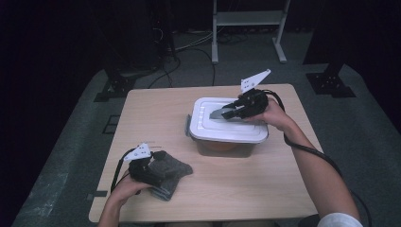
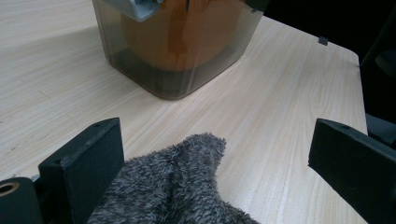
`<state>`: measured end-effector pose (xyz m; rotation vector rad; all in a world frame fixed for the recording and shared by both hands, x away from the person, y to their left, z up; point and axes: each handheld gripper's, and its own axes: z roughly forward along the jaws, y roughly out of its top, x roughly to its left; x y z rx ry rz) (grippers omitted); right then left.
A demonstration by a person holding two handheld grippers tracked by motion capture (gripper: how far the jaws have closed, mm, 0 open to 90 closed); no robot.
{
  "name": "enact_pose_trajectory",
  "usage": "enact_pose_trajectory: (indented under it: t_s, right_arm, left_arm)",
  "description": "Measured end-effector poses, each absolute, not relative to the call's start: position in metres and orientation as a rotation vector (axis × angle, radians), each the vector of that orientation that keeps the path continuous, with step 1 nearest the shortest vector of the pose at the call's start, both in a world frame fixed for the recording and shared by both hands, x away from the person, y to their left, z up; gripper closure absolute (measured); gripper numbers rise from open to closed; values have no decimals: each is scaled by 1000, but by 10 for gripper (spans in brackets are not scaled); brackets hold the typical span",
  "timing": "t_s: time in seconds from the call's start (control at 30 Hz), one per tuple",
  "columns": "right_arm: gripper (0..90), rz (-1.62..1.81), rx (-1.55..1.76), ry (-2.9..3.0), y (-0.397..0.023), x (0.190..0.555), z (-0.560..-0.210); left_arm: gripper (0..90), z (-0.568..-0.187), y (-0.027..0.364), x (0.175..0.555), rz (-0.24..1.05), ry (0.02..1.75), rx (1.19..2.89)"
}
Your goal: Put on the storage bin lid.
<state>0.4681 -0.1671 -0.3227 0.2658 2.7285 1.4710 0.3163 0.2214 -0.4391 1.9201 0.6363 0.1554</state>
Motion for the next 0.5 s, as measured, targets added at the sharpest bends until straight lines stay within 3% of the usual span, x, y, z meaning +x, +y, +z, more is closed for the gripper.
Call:
enact_pose_trajectory:
  t_s: [0.5]
  right_arm:
    - [653, 1465, 238, 2758, -161, 473, -338]
  left_arm:
    - [26, -439, 223, 316, 157, 646, 1920]
